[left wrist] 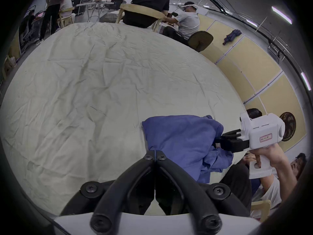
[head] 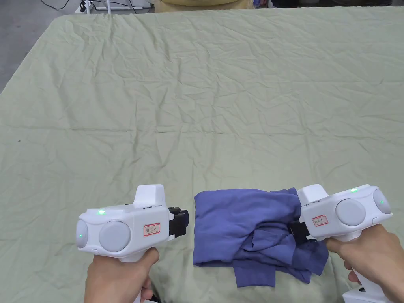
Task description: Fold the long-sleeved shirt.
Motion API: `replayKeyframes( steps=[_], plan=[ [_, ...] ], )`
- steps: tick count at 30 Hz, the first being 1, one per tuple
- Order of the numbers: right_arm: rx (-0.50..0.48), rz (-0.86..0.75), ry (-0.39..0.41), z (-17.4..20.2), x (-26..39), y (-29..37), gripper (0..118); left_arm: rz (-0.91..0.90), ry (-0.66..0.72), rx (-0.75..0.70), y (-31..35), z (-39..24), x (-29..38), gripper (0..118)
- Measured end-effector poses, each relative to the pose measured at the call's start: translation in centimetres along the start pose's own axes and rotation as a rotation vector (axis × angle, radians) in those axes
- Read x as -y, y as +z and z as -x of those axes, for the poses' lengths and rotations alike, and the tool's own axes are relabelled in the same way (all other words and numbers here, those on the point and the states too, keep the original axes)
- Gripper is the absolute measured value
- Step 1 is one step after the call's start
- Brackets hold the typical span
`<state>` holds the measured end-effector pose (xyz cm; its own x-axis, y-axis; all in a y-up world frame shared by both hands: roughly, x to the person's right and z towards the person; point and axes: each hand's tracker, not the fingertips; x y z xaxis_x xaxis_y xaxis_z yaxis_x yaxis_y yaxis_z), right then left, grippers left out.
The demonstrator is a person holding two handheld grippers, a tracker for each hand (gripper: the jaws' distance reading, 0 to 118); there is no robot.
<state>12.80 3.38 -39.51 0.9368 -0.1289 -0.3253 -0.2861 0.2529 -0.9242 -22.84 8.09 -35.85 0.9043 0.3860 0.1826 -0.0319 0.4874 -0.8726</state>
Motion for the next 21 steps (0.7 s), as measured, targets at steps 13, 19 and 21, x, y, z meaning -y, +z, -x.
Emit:
replayKeyframes(
  steps=[13,19,21],
  plan=[
    [0.025,-0.005,0.044,0.8,0.1,-0.4,0,0.184,0.168,0.277,-5.8,5.2,-1.6,97],
    [0.014,-0.013,0.041,0.6,0.2,-0.5,0,0.226,0.272,0.413,-9.2,8.2,-1.5,102],
    [0.001,-0.018,0.026,0.3,0.3,-0.5,0,0.239,0.3,0.475,-9.4,8.6,-1.6,102]
  ],
)
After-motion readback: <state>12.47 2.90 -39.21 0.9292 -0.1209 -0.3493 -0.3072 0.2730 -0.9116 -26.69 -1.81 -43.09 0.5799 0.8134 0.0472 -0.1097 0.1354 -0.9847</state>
